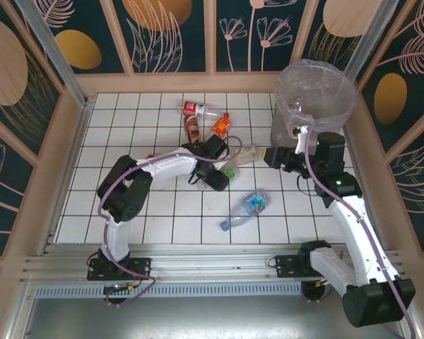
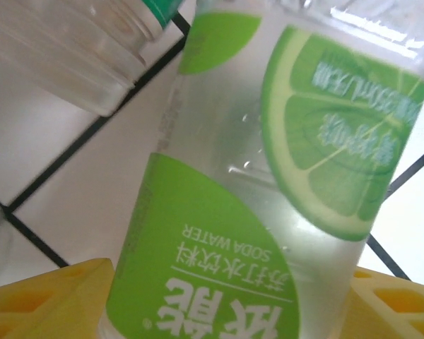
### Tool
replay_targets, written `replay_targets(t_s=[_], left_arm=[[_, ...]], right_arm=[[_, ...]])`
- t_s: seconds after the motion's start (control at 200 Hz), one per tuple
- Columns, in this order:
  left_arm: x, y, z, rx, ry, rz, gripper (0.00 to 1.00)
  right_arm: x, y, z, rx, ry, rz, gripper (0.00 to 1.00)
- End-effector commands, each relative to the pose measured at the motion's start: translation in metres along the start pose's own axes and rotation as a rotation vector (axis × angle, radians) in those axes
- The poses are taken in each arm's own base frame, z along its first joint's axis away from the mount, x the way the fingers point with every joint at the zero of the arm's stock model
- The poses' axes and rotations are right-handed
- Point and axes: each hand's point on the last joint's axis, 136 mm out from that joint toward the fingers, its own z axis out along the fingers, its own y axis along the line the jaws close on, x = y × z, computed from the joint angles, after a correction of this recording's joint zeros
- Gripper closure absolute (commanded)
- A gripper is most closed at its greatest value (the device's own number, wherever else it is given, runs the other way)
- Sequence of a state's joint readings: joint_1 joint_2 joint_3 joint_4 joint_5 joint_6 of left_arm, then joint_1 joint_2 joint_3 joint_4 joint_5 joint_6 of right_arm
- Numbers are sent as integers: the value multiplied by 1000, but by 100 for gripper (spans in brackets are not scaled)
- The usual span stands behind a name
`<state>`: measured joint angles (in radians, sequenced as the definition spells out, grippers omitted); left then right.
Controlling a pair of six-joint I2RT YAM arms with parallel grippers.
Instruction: Put the plastic bottles in the bin
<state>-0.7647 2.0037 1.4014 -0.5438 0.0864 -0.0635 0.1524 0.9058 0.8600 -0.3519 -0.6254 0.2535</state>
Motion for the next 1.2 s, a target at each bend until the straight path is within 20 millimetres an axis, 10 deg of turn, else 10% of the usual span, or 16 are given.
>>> replay_targets(t_s=[0.0, 0.32, 0.761, 1.196], left_arm=[[0, -13, -2, 56, -24, -29, 25], [-7, -27, -15, 135, -109, -76, 39], [-59, -66, -113, 418, -457, -272, 50], [-61, -83, -129, 551, -513, -281, 50]], right_arm=[[-3, -3, 6, 1, -17, 10, 35], [0, -15, 17, 1, -53, 101, 37], [17, -1, 48, -122, -39, 196, 28], [12, 20, 77, -176, -44, 218, 11]])
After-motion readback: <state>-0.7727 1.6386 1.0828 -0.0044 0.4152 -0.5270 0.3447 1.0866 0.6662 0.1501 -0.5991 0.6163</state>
